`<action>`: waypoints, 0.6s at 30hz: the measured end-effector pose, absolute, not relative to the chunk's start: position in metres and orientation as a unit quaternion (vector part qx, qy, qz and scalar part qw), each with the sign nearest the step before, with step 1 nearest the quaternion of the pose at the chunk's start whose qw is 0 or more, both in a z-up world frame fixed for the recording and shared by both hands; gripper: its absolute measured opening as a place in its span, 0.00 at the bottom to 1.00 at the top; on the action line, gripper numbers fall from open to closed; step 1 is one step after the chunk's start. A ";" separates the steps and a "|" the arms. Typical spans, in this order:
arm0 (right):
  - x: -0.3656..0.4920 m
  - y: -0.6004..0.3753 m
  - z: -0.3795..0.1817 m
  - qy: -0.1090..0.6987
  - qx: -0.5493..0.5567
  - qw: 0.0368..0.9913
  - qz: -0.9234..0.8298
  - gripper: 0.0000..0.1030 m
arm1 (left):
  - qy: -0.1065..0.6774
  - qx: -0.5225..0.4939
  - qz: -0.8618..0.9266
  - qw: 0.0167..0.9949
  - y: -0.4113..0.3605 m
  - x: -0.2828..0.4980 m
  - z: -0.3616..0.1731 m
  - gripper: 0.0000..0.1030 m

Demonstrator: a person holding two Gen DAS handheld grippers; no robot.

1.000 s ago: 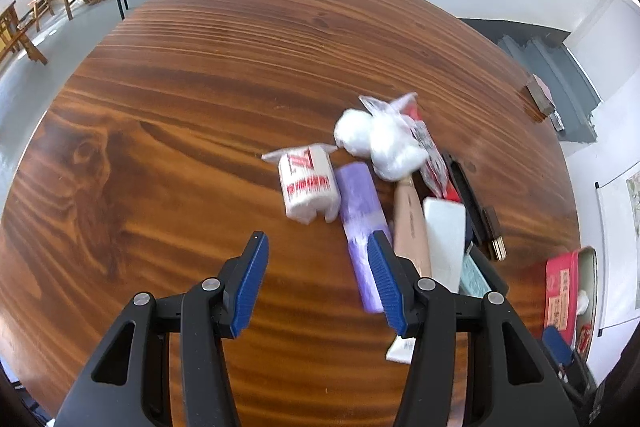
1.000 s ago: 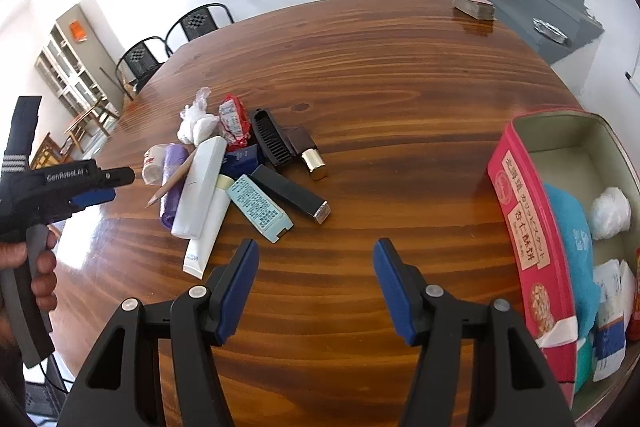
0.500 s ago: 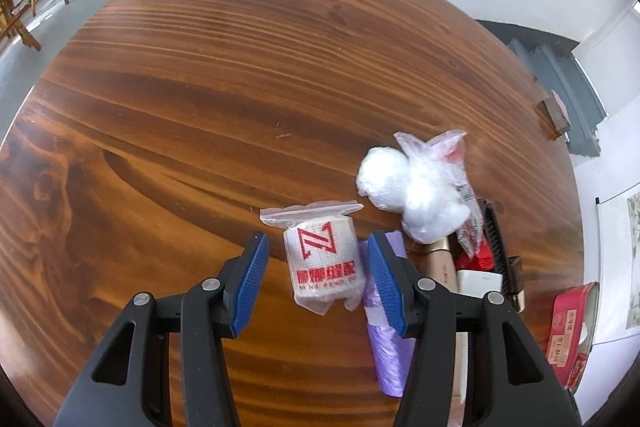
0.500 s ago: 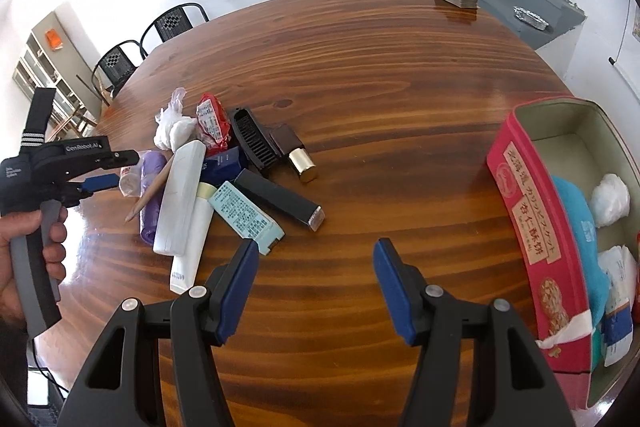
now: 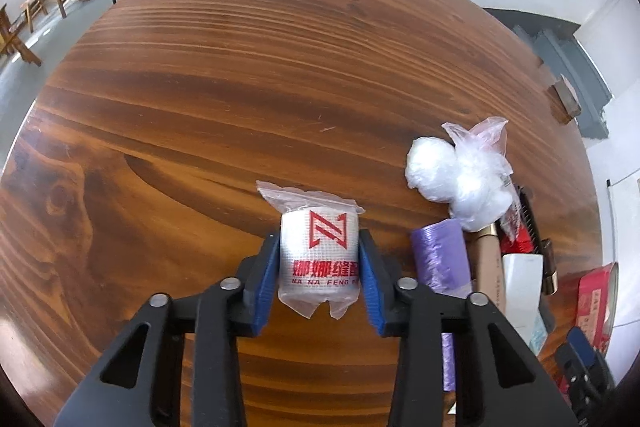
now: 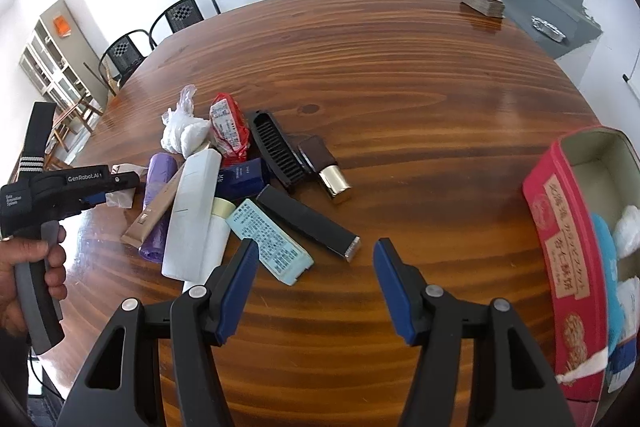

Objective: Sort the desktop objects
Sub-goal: 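Grasp the white roll with red N logo with the left gripper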

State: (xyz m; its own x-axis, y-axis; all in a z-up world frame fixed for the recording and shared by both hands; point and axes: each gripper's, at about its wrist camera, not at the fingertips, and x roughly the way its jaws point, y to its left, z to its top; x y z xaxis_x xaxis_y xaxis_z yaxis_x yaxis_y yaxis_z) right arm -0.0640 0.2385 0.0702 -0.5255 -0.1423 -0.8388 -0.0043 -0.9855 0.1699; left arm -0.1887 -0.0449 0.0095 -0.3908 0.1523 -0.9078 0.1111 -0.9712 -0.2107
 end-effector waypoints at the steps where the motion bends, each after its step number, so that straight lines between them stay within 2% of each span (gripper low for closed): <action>1: -0.065 0.236 0.069 -0.074 0.486 0.045 -0.870 0.62 | -0.117 -0.551 0.826 0.014 -0.045 -0.189 0.009 0.38; 11: -0.077 0.222 0.055 -0.043 0.490 0.082 -0.867 0.61 | -0.099 -0.544 0.833 0.022 -0.039 -0.173 0.016 0.38; 18: -0.077 0.216 0.059 -0.038 0.495 0.110 -0.861 0.54 | -0.107 -0.538 0.836 0.017 -0.044 -0.156 0.028 0.38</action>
